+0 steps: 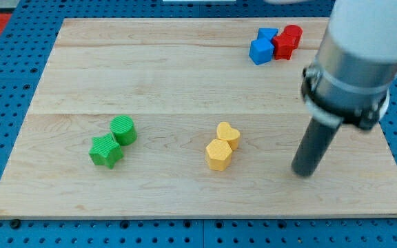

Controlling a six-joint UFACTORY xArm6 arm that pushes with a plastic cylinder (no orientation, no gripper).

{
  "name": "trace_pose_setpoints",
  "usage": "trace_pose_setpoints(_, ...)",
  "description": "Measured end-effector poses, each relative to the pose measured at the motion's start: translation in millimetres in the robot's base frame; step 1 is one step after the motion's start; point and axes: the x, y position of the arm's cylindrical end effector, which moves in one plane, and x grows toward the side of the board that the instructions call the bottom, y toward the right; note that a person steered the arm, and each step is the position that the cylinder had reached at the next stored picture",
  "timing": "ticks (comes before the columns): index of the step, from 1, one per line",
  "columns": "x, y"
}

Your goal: Separate the yellow hexagon from the yellow heart

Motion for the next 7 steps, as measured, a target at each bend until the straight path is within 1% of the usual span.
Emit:
trace_pose_setpoints(1, 39, -43)
trace_pose_setpoints(3, 2, -109)
trace_pose_setpoints(4, -7, -134)
trace_pose_setpoints(6, -63, -125)
trace_pose_setpoints(7, -88, -95)
